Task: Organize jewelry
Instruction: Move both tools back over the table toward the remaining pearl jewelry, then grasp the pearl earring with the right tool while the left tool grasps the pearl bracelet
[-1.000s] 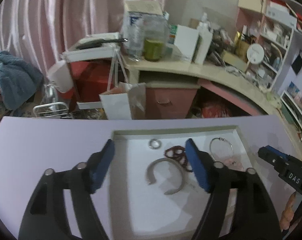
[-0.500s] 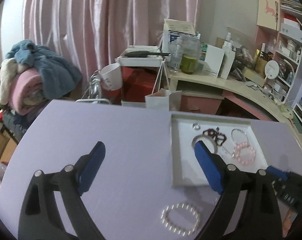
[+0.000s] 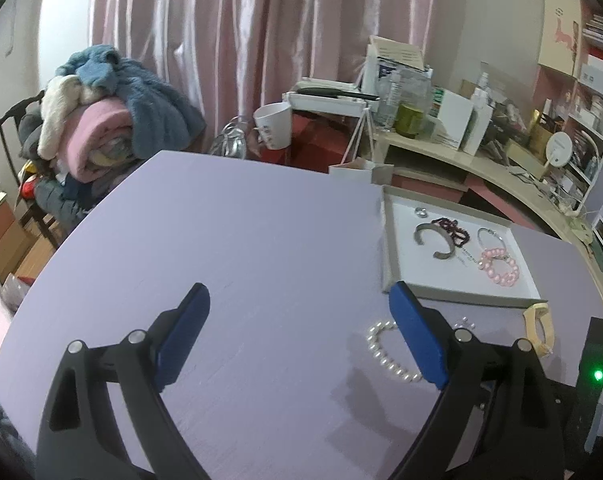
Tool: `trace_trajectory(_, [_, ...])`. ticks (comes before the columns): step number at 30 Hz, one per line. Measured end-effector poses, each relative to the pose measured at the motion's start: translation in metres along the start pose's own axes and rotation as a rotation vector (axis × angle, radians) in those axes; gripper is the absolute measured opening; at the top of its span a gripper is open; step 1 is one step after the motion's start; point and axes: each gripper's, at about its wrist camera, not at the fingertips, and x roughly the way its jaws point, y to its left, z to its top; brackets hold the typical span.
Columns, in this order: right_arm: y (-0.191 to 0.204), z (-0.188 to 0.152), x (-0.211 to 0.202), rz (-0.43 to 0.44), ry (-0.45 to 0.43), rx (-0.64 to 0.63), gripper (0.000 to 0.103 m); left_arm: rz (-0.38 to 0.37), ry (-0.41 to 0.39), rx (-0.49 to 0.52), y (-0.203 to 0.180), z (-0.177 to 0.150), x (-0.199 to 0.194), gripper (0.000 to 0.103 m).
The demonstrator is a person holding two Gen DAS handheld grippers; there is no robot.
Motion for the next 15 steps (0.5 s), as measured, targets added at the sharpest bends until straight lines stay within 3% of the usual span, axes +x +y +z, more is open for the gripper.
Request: trace_trajectory(15, [0.016,0.001,0.008,-0.107,-0.034,-0.109,0.026,0.025,0.021,-0.027,0.012,-0.012,-0.009,0.091])
